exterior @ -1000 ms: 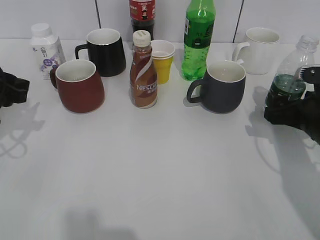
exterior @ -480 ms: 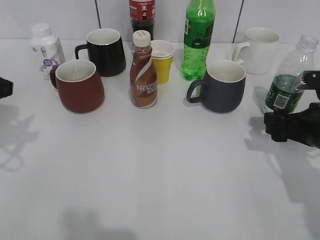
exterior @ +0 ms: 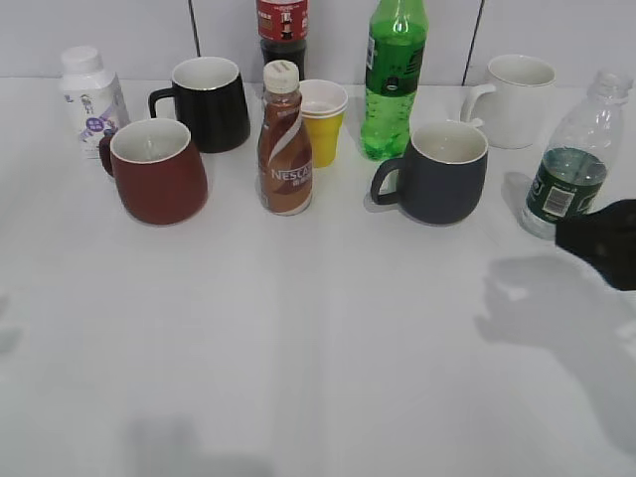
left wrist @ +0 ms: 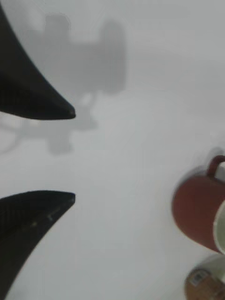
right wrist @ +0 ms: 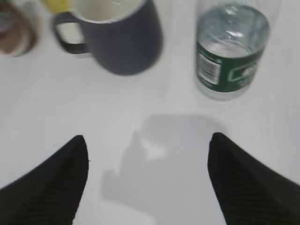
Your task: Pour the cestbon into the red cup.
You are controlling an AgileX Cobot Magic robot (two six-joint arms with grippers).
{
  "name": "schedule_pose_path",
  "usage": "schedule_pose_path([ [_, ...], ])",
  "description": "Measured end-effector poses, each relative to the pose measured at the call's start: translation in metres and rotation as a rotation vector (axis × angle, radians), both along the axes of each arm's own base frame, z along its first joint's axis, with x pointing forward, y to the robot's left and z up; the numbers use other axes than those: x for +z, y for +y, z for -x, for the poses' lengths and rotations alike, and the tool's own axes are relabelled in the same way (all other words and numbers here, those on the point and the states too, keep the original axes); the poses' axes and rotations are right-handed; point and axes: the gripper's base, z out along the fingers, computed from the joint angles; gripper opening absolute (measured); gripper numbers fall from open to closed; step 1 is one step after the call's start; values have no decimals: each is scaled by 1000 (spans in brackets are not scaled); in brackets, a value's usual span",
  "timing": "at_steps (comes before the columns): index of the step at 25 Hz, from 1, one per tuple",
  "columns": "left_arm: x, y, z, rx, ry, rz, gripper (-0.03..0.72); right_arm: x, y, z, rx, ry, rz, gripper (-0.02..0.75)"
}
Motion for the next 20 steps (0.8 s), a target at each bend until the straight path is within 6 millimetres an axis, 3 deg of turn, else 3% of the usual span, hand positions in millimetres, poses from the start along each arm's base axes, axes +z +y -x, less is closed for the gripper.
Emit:
schedule_pose_path([
  [8, 8, 11, 56, 2, 117, -22, 374, 67, 2, 31, 181, 63, 73, 594],
  [15, 20, 18, 93, -57, 110, -70, 374, 75, -11, 72, 229, 236, 161, 594],
  [20, 24, 21, 120, -68, -19, -27, 374, 88, -26, 111, 170, 146, 144, 593],
])
